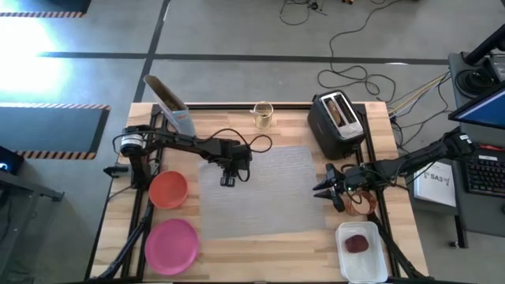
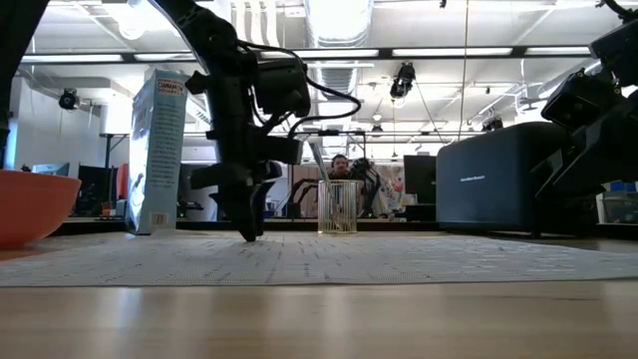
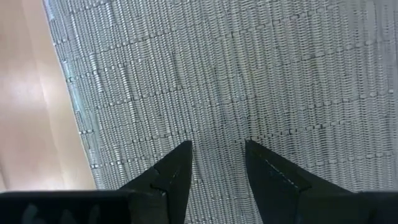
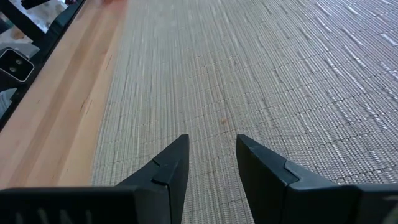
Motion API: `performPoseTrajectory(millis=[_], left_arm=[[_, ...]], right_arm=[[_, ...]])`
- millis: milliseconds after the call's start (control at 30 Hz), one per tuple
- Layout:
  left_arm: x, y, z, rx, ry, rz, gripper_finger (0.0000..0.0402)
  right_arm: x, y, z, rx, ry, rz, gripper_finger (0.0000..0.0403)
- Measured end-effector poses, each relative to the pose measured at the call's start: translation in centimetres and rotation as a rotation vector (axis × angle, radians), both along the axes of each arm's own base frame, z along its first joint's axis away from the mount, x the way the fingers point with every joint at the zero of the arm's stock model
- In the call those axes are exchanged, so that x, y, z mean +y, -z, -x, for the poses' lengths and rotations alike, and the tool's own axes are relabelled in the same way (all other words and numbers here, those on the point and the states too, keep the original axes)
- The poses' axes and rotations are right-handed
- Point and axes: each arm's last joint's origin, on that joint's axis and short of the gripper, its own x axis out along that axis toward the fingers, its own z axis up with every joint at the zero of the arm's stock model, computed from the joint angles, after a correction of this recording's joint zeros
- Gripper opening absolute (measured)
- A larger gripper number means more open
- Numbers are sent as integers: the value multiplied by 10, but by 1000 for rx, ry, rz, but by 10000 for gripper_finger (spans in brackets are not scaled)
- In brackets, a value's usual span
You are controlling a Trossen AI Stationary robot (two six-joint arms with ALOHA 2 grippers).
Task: Arrange a breakfast setting
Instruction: Move the gray table mat to the center of the table, then put the orange bowl on the gray table mat
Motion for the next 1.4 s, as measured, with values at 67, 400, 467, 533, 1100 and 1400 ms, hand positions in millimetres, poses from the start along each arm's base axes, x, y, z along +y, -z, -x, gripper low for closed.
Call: performPoseTrajectory(millis=[67, 400, 467, 533, 1100, 1400], left_arm=[[0, -1, -1, 0, 9, -5, 132], [-2, -18, -11, -22, 33, -11, 132], [-3, -27, -14, -20, 38, -5, 132], [-6, -37, -19, -24, 30, 0, 132], [-99, -77, -5, 167, -395, 166, 133], [-150, -87, 27, 213, -708, 134, 170]], right_arm=[[0, 0, 0, 0, 0, 0, 123], [0, 0, 0, 0, 0, 0, 123], [0, 0, 0, 0, 0, 0, 123], [0, 0, 0, 0, 0, 0, 123], [0, 0, 0, 0, 0, 0, 123], [0, 0, 0, 0, 0, 0, 123]])
